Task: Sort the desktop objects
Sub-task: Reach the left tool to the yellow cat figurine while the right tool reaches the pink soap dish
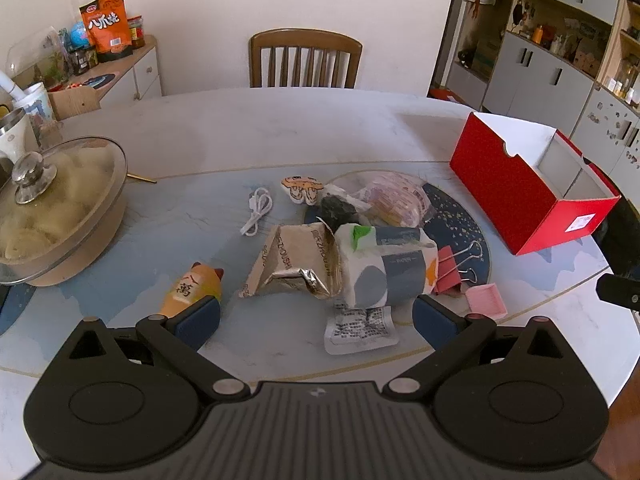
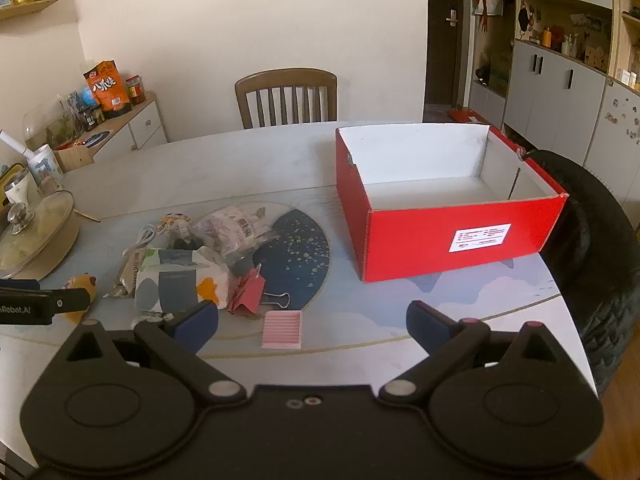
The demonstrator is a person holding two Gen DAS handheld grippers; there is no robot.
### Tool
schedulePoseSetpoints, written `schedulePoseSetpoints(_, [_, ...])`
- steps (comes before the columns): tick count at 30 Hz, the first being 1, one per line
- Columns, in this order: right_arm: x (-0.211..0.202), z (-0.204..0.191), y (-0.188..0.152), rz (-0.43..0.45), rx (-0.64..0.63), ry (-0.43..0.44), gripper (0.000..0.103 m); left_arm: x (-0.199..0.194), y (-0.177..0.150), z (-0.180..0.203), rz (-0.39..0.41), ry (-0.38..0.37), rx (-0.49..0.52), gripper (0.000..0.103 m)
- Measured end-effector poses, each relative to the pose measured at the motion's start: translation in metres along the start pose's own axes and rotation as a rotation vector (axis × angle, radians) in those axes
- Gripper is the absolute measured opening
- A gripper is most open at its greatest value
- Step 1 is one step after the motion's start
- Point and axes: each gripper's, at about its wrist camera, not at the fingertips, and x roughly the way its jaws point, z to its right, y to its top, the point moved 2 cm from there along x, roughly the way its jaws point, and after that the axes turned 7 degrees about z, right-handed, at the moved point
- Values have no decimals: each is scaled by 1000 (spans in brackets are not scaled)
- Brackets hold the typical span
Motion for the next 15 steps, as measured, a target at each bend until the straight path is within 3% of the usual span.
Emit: schedulePoseSetpoints(15, [25,-28,-5,-41,-22,40,100,14,5,-35,-2,-11,9,103])
